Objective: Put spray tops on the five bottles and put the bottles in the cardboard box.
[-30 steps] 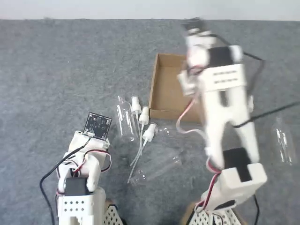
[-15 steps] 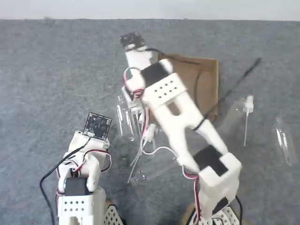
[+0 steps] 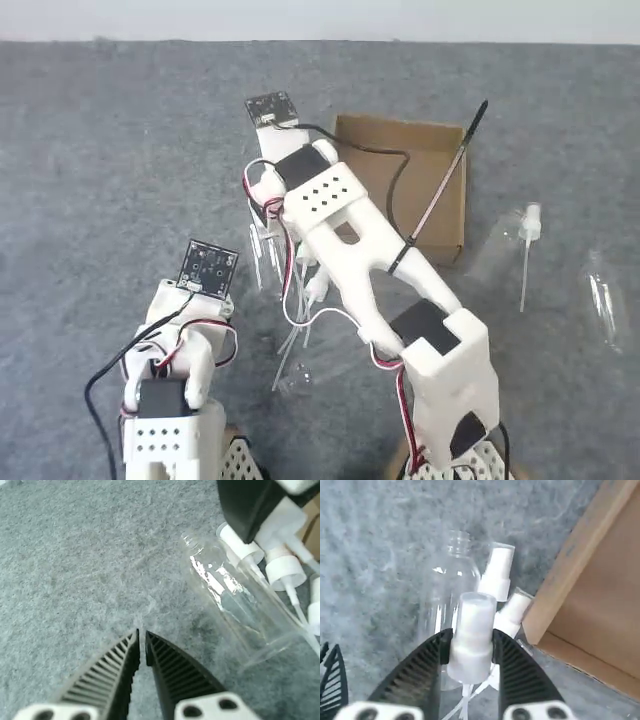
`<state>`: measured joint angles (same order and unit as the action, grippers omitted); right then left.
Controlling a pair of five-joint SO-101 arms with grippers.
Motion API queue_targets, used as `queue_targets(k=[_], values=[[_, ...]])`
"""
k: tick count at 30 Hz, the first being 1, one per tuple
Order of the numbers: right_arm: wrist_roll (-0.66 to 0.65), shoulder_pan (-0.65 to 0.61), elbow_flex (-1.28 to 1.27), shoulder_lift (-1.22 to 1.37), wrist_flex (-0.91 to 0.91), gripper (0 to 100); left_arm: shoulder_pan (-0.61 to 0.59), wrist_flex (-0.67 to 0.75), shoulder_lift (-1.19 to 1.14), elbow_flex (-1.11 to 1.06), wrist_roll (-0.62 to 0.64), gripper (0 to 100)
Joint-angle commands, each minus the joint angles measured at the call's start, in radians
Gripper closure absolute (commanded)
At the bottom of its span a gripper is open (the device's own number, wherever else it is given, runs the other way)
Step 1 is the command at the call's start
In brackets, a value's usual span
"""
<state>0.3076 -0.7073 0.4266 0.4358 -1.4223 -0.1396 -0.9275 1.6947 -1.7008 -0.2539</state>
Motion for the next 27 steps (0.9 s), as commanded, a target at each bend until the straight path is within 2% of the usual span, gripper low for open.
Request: queue_targets(k=[1, 4, 14, 21, 27], values=[[0.006, -0.001, 0.017, -0.019, 0.008, 90.9, -0.002, -0.003, 0.012, 0.01, 0.011, 99], [0.006, -0.004, 0.017, -0.019, -0.012, 85.7, -0.002, -0.003, 0.012, 0.01, 0.011, 99], [0.0, 0.008, 0.031, -0.038, -0.053, 85.0, -0.002, -0.003, 0.012, 0.01, 0.011, 99], [-0.172, 0.105, 0.104, -0.17, -0.249, 85.3, -0.002, -0.003, 0.012, 0.01, 0.011, 99], [-0.311, 0.255, 0.104, -0.305, -0.351, 85.3, -0.002, -0.003, 0.012, 0.01, 0.011, 99]])
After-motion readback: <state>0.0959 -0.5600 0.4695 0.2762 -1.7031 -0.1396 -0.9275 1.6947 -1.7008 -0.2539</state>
